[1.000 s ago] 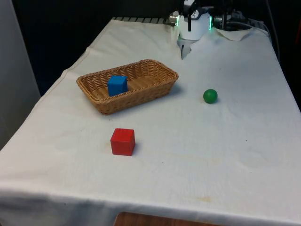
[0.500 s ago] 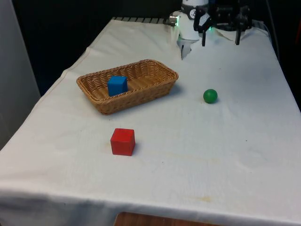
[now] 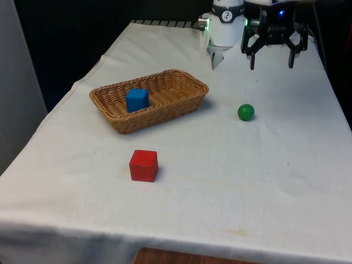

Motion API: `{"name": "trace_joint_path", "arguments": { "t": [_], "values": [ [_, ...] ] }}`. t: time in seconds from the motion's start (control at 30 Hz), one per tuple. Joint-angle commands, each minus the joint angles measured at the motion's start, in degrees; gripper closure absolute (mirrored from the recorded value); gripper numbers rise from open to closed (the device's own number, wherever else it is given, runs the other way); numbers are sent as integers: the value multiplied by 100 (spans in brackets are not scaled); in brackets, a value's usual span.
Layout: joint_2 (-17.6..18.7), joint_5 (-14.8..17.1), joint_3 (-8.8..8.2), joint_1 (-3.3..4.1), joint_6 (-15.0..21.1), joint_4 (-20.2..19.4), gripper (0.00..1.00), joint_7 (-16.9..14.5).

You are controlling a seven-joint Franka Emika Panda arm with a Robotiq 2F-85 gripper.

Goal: Place all non-red objects into the basket.

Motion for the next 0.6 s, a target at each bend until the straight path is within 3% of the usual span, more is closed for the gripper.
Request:
{"name": "trace_joint_path", "arguments": {
  "t": [0.0, 0.2, 0.23, 0.37, 0.47, 0.5, 0.57],
  "values": [
    [63, 86, 17, -6, 80, 6, 0, -23],
    [413, 189, 29, -57, 407, 52, 0, -143],
    [395, 80, -6, -29, 372, 40, 0, -52],
    [630, 321, -34, -115, 636, 69, 0, -361],
    [716, 424, -86, -126, 728, 74, 0, -510],
    [705, 304, -132, -74, 682, 74, 0, -401],
    [802, 539, -97, -138, 814, 63, 0, -642]
  ]
}}
